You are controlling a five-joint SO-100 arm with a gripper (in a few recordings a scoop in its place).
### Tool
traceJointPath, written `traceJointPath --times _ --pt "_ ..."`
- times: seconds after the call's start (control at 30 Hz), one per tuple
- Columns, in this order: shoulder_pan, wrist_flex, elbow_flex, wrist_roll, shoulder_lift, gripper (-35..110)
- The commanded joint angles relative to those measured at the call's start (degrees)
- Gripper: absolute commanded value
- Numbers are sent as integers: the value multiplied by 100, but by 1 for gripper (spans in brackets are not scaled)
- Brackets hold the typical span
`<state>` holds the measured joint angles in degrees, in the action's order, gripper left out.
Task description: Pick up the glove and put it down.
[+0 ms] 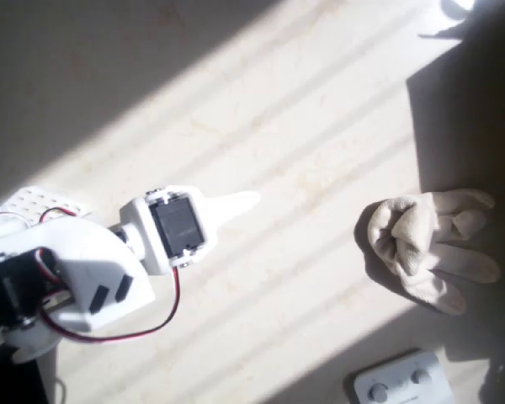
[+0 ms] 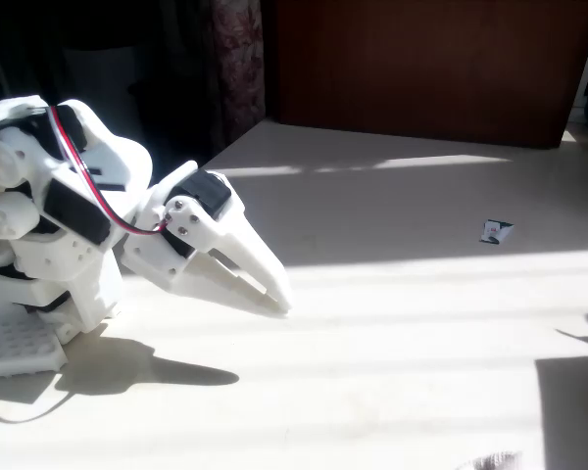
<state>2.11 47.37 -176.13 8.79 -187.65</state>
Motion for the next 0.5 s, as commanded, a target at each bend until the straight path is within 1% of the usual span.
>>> traceJointPath --times 0.0,0.27,0.47 --pt "-88 -9 -105 -26 -53 0" --pt "-88 105 -79 -18 -53 0" --pt "-88 1301 105 0 -53 0"
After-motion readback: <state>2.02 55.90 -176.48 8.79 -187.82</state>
